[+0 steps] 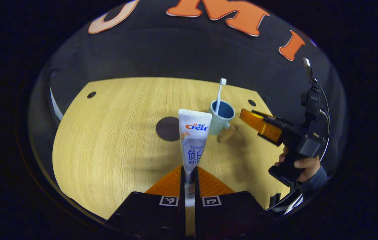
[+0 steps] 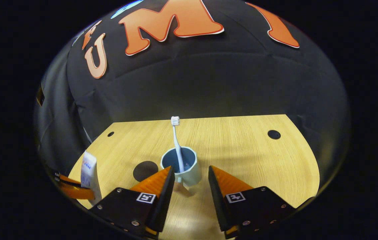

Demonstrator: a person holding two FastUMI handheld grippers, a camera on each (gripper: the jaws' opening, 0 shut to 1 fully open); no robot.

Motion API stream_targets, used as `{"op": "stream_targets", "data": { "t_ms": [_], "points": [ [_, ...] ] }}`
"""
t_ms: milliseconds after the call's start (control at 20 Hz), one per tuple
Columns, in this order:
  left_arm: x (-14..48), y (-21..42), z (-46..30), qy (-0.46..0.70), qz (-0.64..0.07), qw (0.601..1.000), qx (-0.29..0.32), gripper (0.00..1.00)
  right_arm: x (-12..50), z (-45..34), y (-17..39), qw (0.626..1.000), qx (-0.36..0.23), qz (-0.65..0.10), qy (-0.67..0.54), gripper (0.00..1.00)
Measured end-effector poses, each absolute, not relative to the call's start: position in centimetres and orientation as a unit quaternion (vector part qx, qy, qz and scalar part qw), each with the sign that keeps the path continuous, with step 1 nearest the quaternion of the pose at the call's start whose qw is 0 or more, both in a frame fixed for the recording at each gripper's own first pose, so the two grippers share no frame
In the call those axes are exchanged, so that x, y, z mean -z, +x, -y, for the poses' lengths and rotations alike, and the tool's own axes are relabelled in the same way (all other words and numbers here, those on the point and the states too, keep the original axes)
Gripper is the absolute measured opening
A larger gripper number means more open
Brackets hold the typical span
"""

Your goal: Put the toothbrush and toothpaste on the desktop into the cup, then pick up the cup and place it on the coaster on the desktop.

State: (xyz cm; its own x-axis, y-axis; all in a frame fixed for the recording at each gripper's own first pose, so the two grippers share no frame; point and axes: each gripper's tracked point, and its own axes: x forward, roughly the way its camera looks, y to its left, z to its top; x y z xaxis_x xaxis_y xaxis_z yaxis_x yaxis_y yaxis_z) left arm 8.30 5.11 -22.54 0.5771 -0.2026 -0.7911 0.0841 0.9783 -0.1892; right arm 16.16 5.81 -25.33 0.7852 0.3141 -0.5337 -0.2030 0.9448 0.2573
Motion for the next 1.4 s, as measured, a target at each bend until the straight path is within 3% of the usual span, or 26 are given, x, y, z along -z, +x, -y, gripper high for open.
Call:
{"op": "stream_targets", "data": {
  "t_ms": [400,600,950,1400],
  "points": [
    [13.7,17.3,0.1,-0.065,-0.242,0.958,0.138,0.11,24.5,-2.3,11.0,0.940,-0.109,-0.308,0.100,0.94],
    [12.1,21.9,2.5,-0.076,-0.158,0.972,0.157,0.11,22.2,-0.7,9.7,0.960,-0.101,-0.249,0.084,0.97],
    [16.1,26.1,5.5,-0.076,-0.097,0.982,0.143,0.11,25.3,2.0,7.4,0.948,-0.076,-0.294,0.097,0.97],
    [23.4,25.9,5.9,-0.040,-0.116,0.987,0.102,0.09,26.3,3.1,7.0,0.943,-0.074,-0.311,0.089,0.97]
  ]
}}
